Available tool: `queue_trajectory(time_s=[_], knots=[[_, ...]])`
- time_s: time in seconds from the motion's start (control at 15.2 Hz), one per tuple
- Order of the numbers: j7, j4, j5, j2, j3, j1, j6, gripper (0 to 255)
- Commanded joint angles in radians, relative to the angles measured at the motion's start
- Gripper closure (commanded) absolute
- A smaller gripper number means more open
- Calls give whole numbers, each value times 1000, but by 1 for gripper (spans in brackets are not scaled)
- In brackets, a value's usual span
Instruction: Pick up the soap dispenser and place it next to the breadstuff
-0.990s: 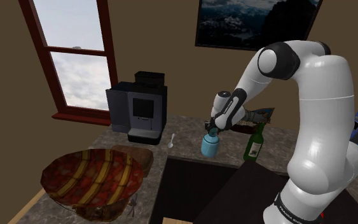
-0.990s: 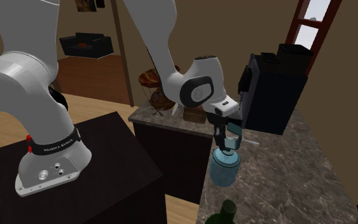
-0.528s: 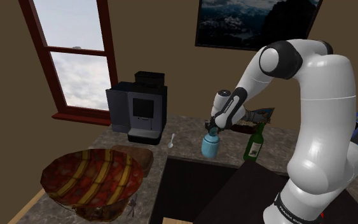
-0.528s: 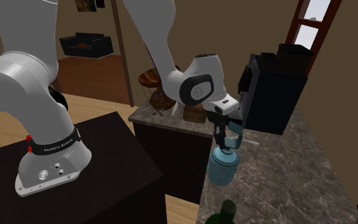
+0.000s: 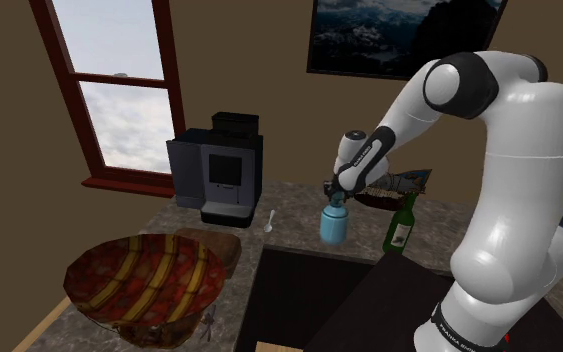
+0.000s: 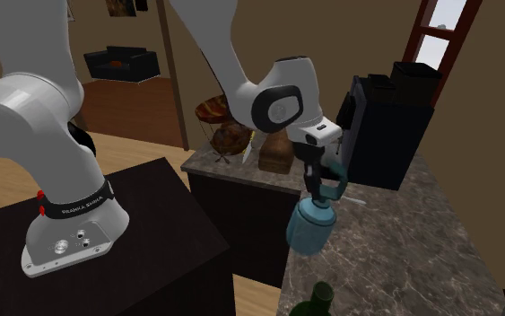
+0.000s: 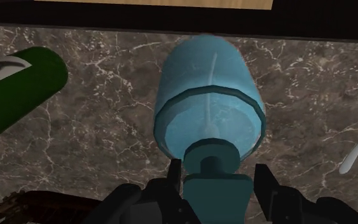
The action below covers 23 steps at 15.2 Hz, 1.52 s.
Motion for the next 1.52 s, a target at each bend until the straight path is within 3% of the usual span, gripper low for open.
queue_trajectory(time_s=[0.0,1.45], knots=[[-12,-4,11,-30,10,-6,-26,255],[-135,26,124,-275,59,-28,-298,255]])
